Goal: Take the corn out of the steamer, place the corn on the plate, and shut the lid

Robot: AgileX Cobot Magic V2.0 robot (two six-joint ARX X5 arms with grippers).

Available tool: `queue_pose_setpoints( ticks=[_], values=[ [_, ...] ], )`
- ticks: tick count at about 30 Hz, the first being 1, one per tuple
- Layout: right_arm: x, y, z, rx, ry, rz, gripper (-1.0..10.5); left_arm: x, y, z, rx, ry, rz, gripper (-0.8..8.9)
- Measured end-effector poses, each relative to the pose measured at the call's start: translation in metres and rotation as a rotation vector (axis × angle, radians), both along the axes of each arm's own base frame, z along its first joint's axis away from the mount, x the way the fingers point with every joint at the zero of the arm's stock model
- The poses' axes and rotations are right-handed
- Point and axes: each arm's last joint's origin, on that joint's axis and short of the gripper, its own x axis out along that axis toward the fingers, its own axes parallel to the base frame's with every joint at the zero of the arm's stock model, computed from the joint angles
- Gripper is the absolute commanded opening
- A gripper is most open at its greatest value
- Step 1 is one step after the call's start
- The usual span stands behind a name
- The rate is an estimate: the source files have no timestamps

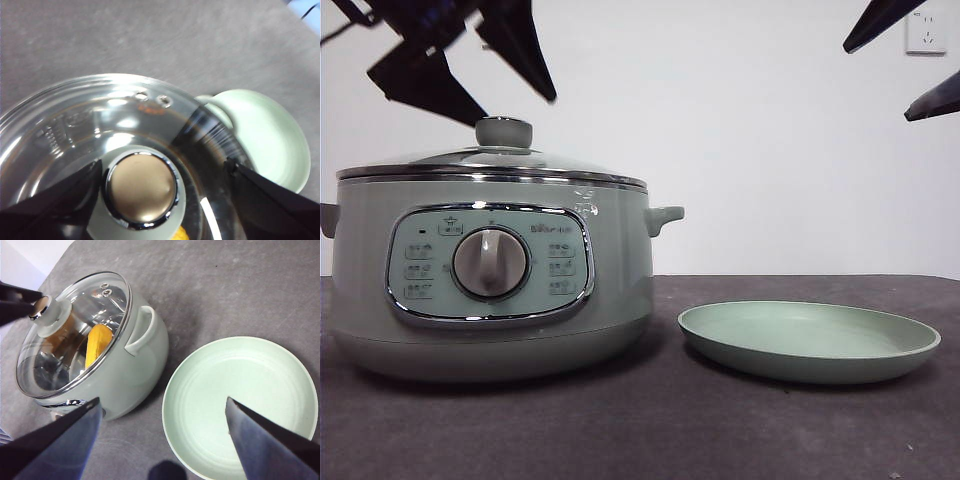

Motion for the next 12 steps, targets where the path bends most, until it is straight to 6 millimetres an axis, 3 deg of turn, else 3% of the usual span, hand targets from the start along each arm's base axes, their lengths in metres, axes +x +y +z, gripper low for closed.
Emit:
queue_pose_setpoints(
  ticks=[5, 6, 9, 12],
  values=[
    [0.000, 0.000, 0.000, 0.000, 0.000, 0.000, 4.1, 0.003, -0.012, -0.011, 0.083, 0.002, 0.026, 3.98],
    [0.000, 0.000, 0.000, -0.001, 0.000, 0.000, 4.1, 0.003, -0.014, -0.011, 0.097, -0.005, 0.028, 3.28],
    [0.000, 0.000, 0.000, 0.000, 0.000, 0.000, 4.1, 0.003, -0.014, -0.012, 0.125, -0.011, 0.033, -0.23],
    [0.000, 0.000, 0.000, 0.000, 0.000, 0.000, 4.1, 0.003, -0.013, -0.012, 0.147, -0.018, 0.026, -0.09]
  ],
)
